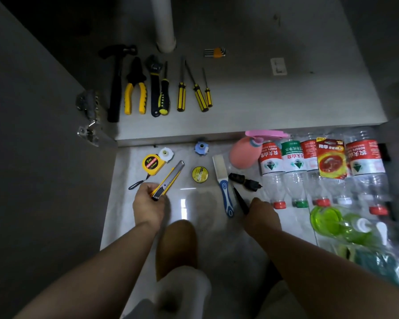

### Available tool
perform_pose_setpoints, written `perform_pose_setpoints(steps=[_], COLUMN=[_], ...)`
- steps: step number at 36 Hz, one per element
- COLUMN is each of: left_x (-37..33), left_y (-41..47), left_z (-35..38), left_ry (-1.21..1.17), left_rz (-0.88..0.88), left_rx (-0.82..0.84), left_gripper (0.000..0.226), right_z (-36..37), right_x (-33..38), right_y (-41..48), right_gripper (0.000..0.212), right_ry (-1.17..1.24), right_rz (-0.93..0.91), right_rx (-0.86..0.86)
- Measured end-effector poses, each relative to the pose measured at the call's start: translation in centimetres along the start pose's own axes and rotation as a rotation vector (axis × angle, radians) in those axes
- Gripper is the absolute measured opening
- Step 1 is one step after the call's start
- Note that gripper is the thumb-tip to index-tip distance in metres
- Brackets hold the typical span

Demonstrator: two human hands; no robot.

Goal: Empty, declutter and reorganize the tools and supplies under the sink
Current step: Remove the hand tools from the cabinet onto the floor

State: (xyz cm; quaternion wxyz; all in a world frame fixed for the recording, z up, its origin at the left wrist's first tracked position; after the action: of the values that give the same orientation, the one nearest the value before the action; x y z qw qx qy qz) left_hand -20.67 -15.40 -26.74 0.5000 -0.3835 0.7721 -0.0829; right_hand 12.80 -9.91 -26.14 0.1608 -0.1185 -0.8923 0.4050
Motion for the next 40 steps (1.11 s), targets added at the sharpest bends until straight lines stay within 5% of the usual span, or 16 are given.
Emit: perform_pose_setpoints(steps=[9,12,19,25,33,40], left_x=[-2.3,-4.5,-13.6,-21.4,-27.6,-27.8], left_y=[-0.2,-0.1,0.0,1.6,5.7,9.0], left_z=[-0.1,-0.6,0.1,0.7,1.5,2.1], left_ry=[0.158,0.239,0.26,0.335,0.937,0.961], left_rz=[0.101,0.16,0.434,0.666,0.676,0.485], left_rx=[0.059,0.032,0.057,0.051,-0.253,-0.219], left_gripper=[0.038,0.033,0.024,0.024,0.037,0.04], right_z=[-1.5,-2.6,-7.7,-12.2,-17.7,-20.2], right_x=[0.5,3.1,12.6,19.3,24.2,25.4], right_y=[0.0,-0.4,-4.0,-4.3,0.5,4.9], right_gripper=[0.025,0.006,0.015,0.019,0.017,0.03], right_ry=[0.093,0.092,0.354,0.353,0.116,0.043], right_rz=[0.005,-0.124,-0.569,-0.698,-0.586,-0.396], right_rx=[-0.064,-0.07,-0.063,-0.073,-0.175,-0.239])
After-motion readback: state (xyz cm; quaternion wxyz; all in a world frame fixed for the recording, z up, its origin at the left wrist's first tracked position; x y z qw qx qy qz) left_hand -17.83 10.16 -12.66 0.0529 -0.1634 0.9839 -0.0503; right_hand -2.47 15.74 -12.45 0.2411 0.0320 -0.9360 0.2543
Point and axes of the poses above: each hand's wrist, its own y-axis towards the middle knuckle, its own z-axis out of the palm, x = y × z, the point moved 9 cm from there along y, towards the middle knuckle, and after that the axes turned 9 degrees about x, right-handed, at the moved point
